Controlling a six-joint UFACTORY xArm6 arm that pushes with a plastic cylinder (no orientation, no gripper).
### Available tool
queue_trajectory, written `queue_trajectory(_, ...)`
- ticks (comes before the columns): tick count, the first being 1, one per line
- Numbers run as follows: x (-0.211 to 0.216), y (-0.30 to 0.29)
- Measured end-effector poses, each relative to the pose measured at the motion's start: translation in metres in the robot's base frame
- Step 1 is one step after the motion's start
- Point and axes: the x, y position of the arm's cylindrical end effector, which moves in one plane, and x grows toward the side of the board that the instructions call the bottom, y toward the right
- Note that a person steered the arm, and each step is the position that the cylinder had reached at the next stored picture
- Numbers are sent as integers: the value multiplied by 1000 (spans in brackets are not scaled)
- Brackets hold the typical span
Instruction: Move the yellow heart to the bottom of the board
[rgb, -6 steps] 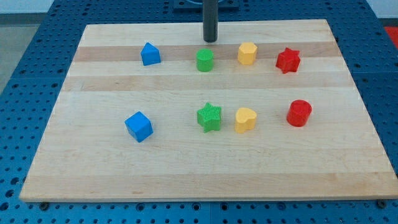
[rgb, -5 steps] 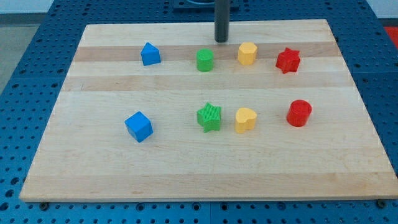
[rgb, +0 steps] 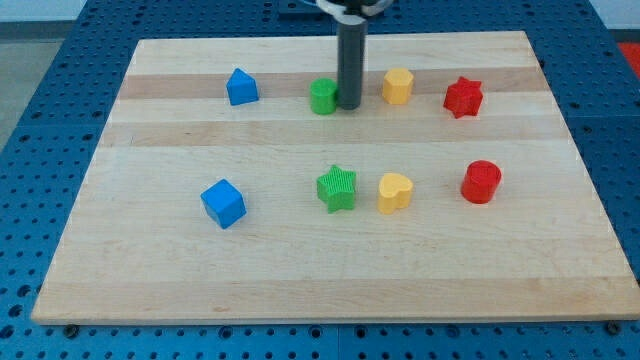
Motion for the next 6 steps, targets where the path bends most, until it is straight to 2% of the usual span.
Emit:
queue_trajectory(2, -1, -72)
queue_trajectory(3, -1, -85)
queue_trajectory(5, -1, -76)
queue_trajectory(6, -1, -13)
